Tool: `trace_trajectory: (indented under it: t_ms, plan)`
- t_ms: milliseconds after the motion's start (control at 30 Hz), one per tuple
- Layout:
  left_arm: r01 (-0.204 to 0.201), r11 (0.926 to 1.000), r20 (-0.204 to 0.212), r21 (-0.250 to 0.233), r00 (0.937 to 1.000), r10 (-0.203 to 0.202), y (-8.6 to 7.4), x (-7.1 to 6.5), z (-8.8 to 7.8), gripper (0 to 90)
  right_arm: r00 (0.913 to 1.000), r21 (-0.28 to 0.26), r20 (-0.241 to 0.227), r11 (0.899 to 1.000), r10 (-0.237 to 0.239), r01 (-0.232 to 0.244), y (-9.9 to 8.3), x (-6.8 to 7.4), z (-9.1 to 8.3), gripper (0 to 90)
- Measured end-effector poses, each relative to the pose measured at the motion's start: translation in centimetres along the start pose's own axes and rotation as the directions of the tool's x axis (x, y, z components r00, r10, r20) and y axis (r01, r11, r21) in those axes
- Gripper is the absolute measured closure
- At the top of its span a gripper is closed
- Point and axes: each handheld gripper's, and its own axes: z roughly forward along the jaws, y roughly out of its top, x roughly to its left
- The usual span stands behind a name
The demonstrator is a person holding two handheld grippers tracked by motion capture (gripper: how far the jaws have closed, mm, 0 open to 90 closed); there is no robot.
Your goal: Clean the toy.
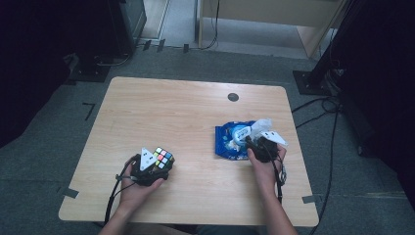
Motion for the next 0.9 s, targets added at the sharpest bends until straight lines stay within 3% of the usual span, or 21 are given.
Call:
trace_trajectory:
  t_ms: [133,167,233,267,367,467,500,567,633,700,900]
  plan:
    - [-0.002,1.0000,0.003,0.000,1.0000,0.002,0.0,-0.1,0.0,33.7,0.9995,0.038,0.000,0.999,-0.033,0.033,-0.1,0.5,0.9,53.6]
    - [0.000,1.0000,0.005,-0.002,1.0000,0.000,0.0,-0.1,-0.1,33.7,0.9996,0.045,0.003,0.999,-0.029,0.029,-0.2,0.4,1.3,63.1]
    - [0.001,1.0000,0.007,-0.004,1.0000,-0.001,0.0,-0.1,-0.1,33.7,0.9994,0.050,0.010,0.998,-0.032,0.031,-0.2,0.4,1.4,66.9]
    - [0.001,1.0000,0.011,-0.003,0.9999,-0.001,0.0,-0.1,-0.1,33.7,0.9993,0.046,0.005,0.998,-0.036,0.036,-0.1,0.3,1.3,80.7]
    - [0.001,1.0000,0.015,-0.003,0.9999,-0.001,0.0,-0.1,0.0,33.7,0.9988,0.042,0.001,0.998,-0.049,0.049,0.0,0.4,1.2,86.6]
    - [0.000,1.0000,0.020,-0.003,0.9998,0.000,0.0,-0.1,0.0,33.7,0.9987,0.000,0.008,0.999,-0.050,0.050,0.4,0.2,0.4,88.5]
    - [-0.001,1.0000,0.024,-0.004,0.9997,0.001,0.0,-0.1,0.0,33.7,0.9996,-0.042,0.010,0.999,-0.025,0.026,1.1,-0.2,-0.4,88.6]
    - [0.000,1.0000,0.026,-0.005,0.9997,0.000,0.0,-0.1,0.0,33.7,0.9998,-0.053,0.008,0.998,-0.020,0.020,1.4,-0.3,-0.7,88.7]
    - [0.000,1.0000,0.036,-0.003,0.9994,0.000,0.0,-0.2,0.1,33.7,0.9992,-0.128,0.001,0.991,-0.041,0.040,3.0,-0.6,-2.5,88.9]
    - [-0.011,0.9999,0.039,0.002,0.9992,0.011,0.0,-0.4,0.3,33.7,0.9983,-0.170,-0.009,0.984,-0.057,0.055,4.1,-0.4,-3.7,89.0]
    - [-0.025,0.9993,0.040,0.027,0.9989,0.024,-0.3,-0.8,0.9,33.7,0.9943,-0.221,-0.056,0.972,-0.091,0.076,5.6,0.7,-6.0,89.0]
